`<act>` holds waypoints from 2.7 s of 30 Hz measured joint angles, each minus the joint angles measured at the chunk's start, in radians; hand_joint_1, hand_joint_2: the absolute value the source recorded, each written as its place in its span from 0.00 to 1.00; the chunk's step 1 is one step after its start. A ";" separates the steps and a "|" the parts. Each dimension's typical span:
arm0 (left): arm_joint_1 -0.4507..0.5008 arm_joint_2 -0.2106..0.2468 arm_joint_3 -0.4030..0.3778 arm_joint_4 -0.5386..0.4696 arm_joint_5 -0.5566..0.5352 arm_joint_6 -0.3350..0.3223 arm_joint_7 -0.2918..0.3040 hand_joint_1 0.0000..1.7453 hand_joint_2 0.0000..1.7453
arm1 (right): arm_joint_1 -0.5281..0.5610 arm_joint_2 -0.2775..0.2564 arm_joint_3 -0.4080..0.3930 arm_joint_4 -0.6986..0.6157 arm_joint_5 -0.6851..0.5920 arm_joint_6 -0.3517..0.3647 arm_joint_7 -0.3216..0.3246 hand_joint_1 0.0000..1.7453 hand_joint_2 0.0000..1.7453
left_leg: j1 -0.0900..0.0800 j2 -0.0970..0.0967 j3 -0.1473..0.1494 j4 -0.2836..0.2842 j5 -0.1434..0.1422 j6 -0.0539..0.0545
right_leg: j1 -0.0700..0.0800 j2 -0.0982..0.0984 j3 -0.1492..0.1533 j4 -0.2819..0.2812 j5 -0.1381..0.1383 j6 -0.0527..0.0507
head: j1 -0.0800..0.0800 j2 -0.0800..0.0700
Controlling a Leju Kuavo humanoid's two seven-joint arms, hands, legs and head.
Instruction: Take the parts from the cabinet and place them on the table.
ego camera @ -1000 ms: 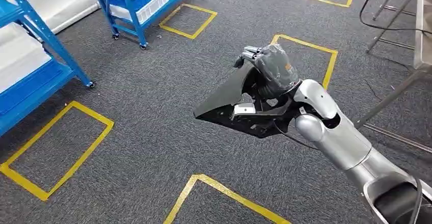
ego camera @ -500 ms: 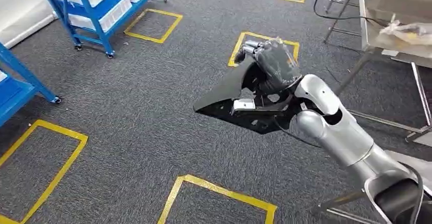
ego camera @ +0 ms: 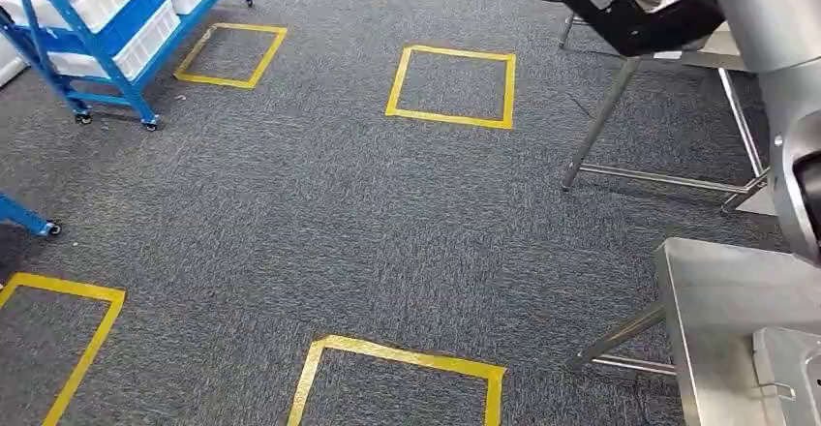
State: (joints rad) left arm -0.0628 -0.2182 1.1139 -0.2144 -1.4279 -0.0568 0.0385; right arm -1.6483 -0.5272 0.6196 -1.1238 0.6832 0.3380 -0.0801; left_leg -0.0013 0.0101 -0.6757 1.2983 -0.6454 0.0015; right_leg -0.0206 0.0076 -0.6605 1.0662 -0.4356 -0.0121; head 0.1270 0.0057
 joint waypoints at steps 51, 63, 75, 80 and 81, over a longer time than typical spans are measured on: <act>-0.003 -0.006 0.037 0.001 0.041 0.040 -0.051 0.00 1.00 | -0.340 -0.136 0.375 0.286 0.294 0.053 -0.024 1.00 1.00 | 0.002 0.029 0.098 -0.276 0.175 0.052 | -0.003 -0.049 0.001 0.030 0.007 0.050 | 0.002 0.000; -0.010 -0.016 0.015 0.002 0.028 0.047 -0.035 0.00 1.00 | -0.467 -0.195 0.659 0.377 0.398 0.071 0.037 1.00 1.00 | -0.002 -0.003 -0.024 0.037 0.014 0.015 | 0.009 0.047 0.021 -0.024 0.009 0.003 | 0.003 0.000; -0.013 -0.023 0.008 0.002 0.024 0.050 -0.046 0.00 1.00 | -0.392 -0.270 0.702 0.569 0.310 -0.018 0.016 1.00 1.00 | -0.006 -0.059 0.115 -0.293 0.172 0.030 | 0.008 0.067 0.021 -0.056 0.036 0.031 | 0.000 0.000; -0.014 -0.026 0.001 0.002 0.023 0.050 -0.045 0.00 1.00 | -0.312 -0.318 0.703 0.615 0.287 -0.050 0.016 1.00 1.00 | -0.010 -0.053 0.058 -0.202 0.135 0.050 | 0.005 0.072 -0.028 0.034 0.001 0.034 | 0.004 0.000; -0.014 -0.027 0.000 0.002 0.023 0.050 -0.045 0.00 1.00 | -0.308 -0.315 0.703 0.616 0.287 -0.052 0.015 1.00 1.00 | -0.011 -0.050 0.049 -0.179 0.129 0.053 | 0.005 0.074 -0.043 0.052 -0.005 0.039 | 0.002 0.000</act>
State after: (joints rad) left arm -0.0770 -0.2453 1.1135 -0.2121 -1.4050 -0.0069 -0.0061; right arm -1.9562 -0.8419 1.3222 -0.5081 0.9701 0.2857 -0.0649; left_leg -0.0124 -0.0404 -0.6266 1.1191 -0.5161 0.0545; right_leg -0.0159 0.0813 -0.7038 1.1185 -0.4411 0.0272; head 0.1286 0.0061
